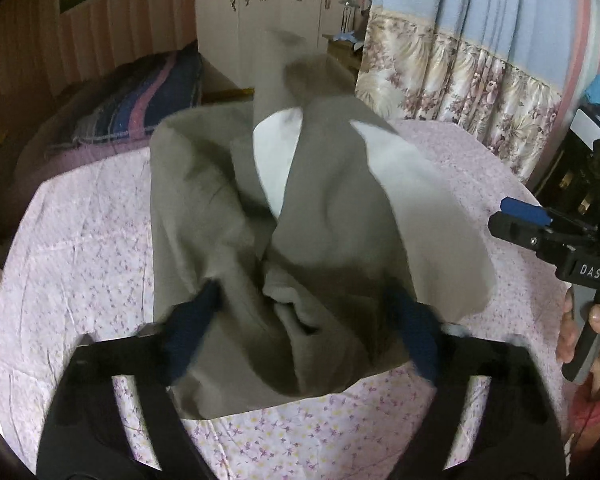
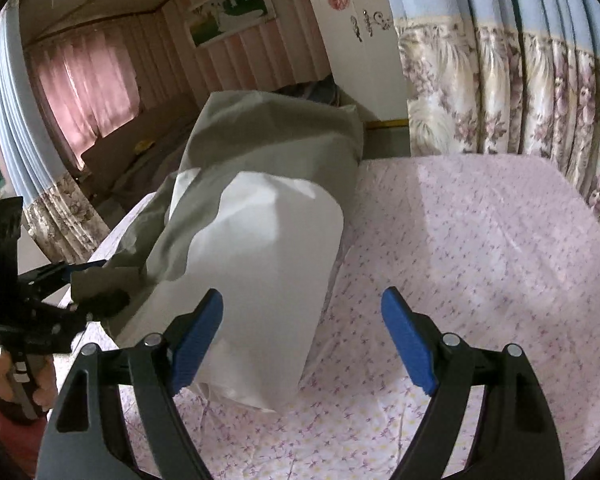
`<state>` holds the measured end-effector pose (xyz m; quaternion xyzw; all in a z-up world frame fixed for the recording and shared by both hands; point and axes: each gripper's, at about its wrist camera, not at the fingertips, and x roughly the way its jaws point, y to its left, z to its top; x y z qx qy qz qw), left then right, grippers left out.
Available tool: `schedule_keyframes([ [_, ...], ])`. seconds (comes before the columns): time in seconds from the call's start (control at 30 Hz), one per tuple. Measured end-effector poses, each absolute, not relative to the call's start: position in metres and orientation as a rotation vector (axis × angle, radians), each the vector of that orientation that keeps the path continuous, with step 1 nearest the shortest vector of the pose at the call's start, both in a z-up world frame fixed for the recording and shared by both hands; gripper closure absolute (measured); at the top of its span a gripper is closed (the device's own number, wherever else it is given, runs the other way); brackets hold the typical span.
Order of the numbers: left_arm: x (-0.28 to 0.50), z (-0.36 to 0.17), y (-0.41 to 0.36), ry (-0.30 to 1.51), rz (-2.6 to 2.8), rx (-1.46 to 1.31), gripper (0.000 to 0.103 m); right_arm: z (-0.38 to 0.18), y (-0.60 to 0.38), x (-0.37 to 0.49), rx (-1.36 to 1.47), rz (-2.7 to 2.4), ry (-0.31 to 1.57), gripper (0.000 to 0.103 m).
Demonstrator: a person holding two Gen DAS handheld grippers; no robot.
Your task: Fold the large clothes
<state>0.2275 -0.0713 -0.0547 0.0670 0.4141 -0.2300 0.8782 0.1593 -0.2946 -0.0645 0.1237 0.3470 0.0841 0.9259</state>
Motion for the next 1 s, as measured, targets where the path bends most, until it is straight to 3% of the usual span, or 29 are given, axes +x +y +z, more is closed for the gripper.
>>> schedule_keyframes([
  [0.03,0.23,-0.057,-0.068,0.877,-0.478,0.139,0.058,-0.066,-0.294,0.161,0.259,0.18,0.717,0.021],
  [0.07,0.232,-0.061,-0.066,0.885,-0.453,0.156,0.068,-0.068,-0.291,0.163,0.266,0.191,0.721,0.021],
  [0.1,0.235,-0.064,-0.063,0.895,-0.447,0.167,0.071,-0.069,-0.289,0.165,0.27,0.204,0.723,0.021],
  [0.3,0.237,-0.067,-0.057,0.908,-0.484,0.14,0.073,-0.08,-0.273,0.179,0.281,0.28,0.75,0.024],
  [0.33,0.236,-0.066,-0.058,0.904,-0.485,0.146,0.074,-0.08,-0.271,0.18,0.285,0.294,0.752,0.029],
  [0.37,0.235,-0.066,-0.058,0.897,-0.489,0.154,0.075,-0.08,-0.267,0.181,0.281,0.316,0.755,0.043],
  [0.4,0.235,-0.065,-0.058,0.891,-0.49,0.161,0.078,-0.079,-0.265,0.181,0.267,0.311,0.755,0.048],
  [0.67,0.23,-0.052,-0.041,0.837,-0.469,0.138,0.089,-0.06,-0.228,0.176,0.143,0.322,0.663,0.077],
  [1.0,0.218,-0.049,0.03,0.832,-0.37,0.076,0.09,-0.045,-0.153,0.183,-0.05,0.463,0.685,0.081],
])
